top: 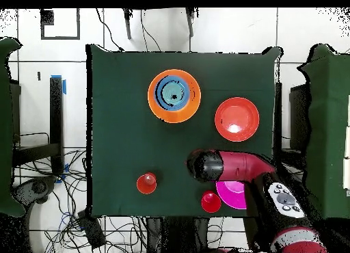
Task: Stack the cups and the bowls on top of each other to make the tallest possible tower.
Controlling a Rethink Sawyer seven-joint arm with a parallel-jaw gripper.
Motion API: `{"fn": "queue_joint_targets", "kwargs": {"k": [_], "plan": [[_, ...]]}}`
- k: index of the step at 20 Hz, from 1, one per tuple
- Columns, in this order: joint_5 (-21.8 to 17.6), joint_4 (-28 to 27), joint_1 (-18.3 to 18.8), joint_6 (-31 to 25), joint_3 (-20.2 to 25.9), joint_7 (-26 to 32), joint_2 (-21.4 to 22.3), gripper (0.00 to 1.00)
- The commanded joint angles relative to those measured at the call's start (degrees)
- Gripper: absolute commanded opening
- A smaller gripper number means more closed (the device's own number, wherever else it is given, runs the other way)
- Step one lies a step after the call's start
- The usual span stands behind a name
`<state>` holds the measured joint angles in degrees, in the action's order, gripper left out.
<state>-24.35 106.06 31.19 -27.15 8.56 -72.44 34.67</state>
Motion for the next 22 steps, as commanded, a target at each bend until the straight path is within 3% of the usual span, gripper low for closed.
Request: {"fn": "queue_joint_targets", "kwargs": {"k": [1,7,15,16,22], "plan": [[2.37,-1.8,-3.61,5.16,0.25,-13.47,-5.99,1.0],[2.05,-1.66,-5.01,5.73,-1.2,-14.85,-6.91,1.0],[-2.58,-8.1,-5.03,14.29,-4.1,-16.07,-16.69,1.0],[-2.76,-8.37,-5.38,13.67,-4.69,-15.83,-16.93,0.0],[-2.43,-8.48,-6.7,13.61,-6.13,-16.09,-16.92,0.0]]}}
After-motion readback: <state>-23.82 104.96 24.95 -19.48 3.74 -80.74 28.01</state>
